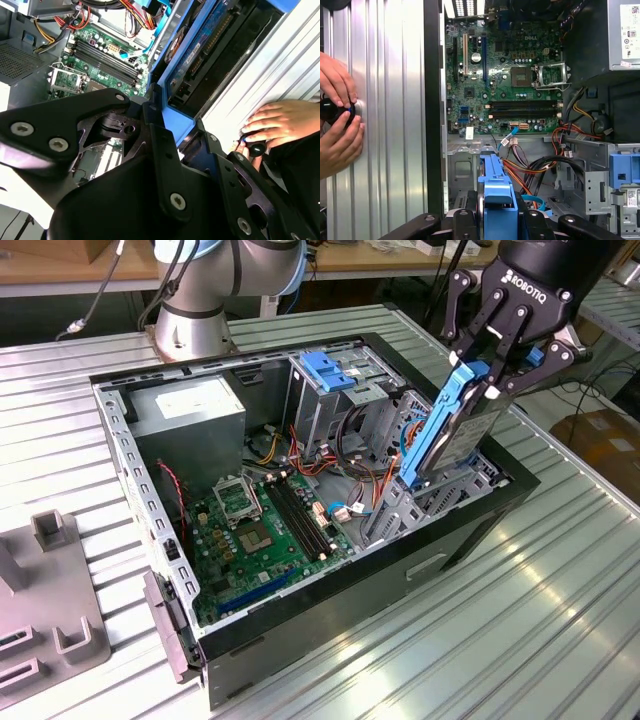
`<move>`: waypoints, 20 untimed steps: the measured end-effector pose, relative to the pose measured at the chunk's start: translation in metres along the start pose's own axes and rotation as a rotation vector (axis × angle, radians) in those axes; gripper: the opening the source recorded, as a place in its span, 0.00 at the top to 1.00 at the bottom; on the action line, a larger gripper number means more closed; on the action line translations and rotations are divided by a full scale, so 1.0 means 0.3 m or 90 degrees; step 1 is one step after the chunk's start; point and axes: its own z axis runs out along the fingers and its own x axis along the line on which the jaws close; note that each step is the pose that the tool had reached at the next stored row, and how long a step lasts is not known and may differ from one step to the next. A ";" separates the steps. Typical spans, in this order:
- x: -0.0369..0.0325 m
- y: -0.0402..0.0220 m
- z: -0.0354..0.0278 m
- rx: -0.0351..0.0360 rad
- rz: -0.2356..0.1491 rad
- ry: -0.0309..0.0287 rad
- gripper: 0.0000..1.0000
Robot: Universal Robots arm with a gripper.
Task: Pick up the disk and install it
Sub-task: 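Insert the disk into the insertion slot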
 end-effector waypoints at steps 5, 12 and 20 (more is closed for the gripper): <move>0.000 0.000 0.002 0.0000 0.000 0.0000 0.63; 0.000 0.000 0.018 0.0000 0.000 0.0000 0.63; 0.000 -0.001 0.046 0.0000 0.000 0.0000 0.63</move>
